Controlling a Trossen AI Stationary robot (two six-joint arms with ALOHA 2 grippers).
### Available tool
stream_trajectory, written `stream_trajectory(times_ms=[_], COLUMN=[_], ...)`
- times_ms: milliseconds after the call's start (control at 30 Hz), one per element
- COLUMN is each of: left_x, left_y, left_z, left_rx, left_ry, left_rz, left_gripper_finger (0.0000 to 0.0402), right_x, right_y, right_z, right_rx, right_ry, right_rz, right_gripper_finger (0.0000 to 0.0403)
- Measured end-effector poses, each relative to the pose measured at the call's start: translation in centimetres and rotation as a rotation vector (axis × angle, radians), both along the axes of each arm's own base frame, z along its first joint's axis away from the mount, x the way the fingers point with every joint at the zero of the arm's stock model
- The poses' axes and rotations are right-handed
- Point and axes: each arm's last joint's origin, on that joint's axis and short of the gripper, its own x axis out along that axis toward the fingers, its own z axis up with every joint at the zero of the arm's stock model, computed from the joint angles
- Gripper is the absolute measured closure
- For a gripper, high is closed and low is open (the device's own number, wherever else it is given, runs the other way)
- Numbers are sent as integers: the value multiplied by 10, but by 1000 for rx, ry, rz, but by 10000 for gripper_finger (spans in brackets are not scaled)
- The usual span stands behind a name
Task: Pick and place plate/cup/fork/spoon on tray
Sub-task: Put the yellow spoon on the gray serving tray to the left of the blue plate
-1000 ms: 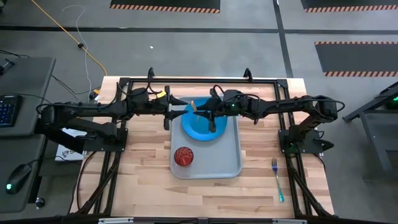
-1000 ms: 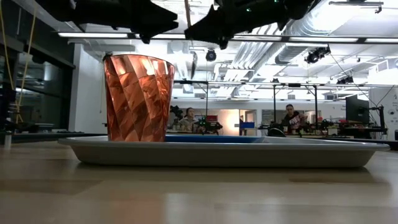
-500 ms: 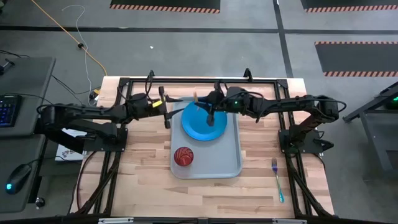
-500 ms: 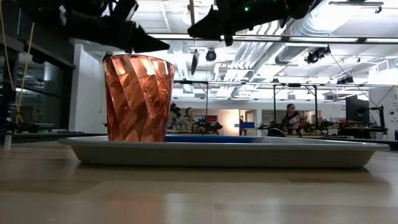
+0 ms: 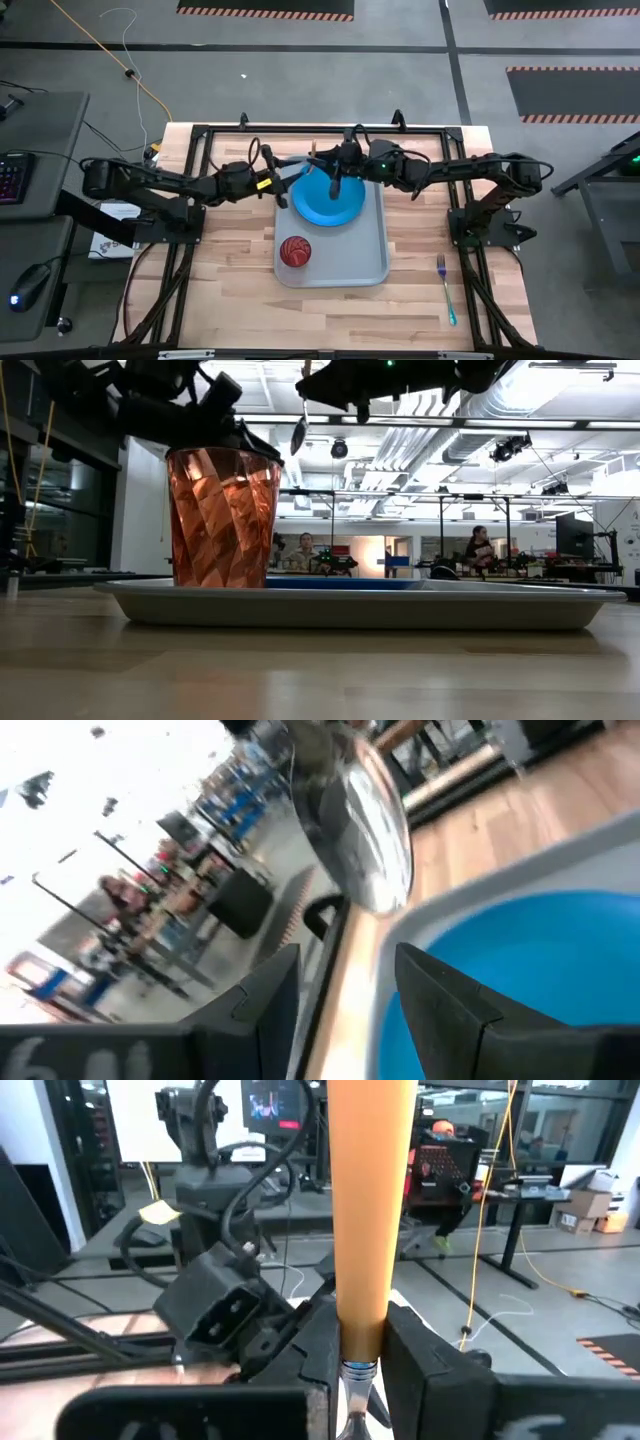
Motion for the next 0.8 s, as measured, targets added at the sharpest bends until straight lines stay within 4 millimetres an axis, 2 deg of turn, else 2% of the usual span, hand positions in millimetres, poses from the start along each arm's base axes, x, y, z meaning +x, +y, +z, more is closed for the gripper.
stream_trajectory(times_ms=[467, 800], left_x=[18, 20], left_y=[-13, -14], left_z=[6, 14], left_rx=[82, 71], left_ry=[-23, -72], left_rz=[-20, 4], left_gripper_finger=[247, 247], right_x=[2, 2], right_y=[19, 27], right_z=[7, 8], right_rx=[-37, -49], right_ry=[-63, -70], right_rz=[-40, -62], right_gripper_finger=[372, 372])
